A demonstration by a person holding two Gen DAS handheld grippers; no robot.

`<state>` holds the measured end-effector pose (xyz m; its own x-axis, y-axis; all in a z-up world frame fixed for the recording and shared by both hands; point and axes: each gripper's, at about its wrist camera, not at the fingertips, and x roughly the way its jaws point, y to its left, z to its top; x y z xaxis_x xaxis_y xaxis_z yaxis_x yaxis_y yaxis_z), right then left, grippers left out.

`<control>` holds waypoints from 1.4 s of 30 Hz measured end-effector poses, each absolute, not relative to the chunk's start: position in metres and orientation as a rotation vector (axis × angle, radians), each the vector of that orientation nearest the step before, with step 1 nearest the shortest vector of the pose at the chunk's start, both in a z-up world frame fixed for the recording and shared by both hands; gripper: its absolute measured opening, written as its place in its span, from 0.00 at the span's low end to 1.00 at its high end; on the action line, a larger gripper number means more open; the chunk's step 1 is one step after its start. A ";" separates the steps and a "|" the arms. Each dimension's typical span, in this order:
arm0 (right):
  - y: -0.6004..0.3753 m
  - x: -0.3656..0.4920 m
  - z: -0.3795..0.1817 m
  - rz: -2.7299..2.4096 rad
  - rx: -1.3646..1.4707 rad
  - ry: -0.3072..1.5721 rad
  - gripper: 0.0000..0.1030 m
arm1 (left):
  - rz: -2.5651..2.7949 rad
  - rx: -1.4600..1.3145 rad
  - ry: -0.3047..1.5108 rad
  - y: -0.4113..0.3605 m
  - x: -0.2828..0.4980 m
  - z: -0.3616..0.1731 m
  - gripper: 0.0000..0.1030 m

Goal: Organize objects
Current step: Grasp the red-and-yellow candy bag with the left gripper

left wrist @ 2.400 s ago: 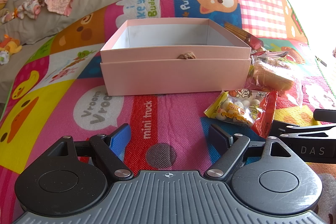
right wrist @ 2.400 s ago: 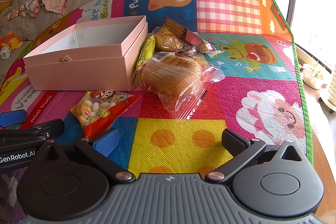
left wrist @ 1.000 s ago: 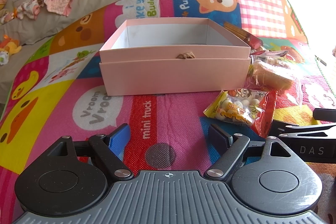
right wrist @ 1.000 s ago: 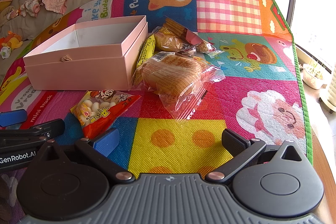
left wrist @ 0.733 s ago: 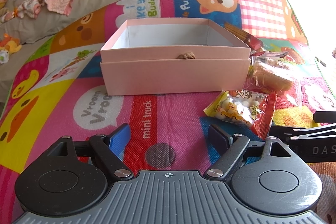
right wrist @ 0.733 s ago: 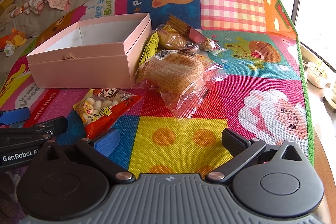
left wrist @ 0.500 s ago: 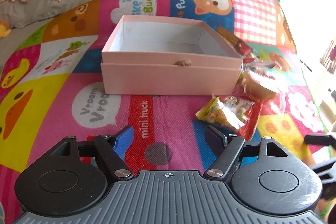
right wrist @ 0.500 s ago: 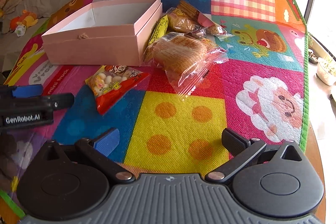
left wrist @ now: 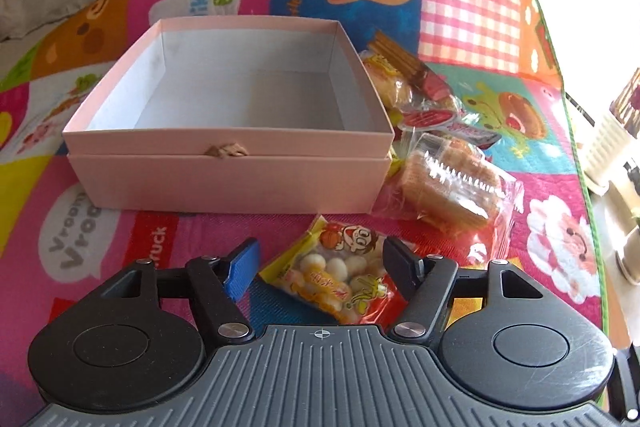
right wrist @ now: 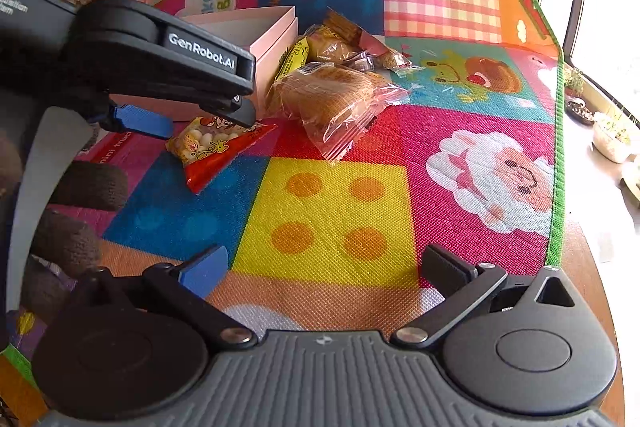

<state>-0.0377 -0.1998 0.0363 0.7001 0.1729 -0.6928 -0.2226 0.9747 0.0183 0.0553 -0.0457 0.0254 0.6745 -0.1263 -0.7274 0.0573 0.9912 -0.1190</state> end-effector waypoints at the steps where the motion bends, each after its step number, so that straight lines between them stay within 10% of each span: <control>1: -0.201 -0.038 0.037 0.230 -0.071 0.768 1.00 | -0.122 -0.063 0.827 -0.041 0.053 0.026 0.73; 22: -0.199 -0.046 0.035 0.227 -0.085 0.758 1.00 | -0.114 -0.465 0.986 -0.028 0.080 0.031 0.67; 42: -0.208 -0.043 0.039 0.324 -0.115 0.781 1.00 | -0.293 0.065 0.788 -0.056 0.048 0.022 0.54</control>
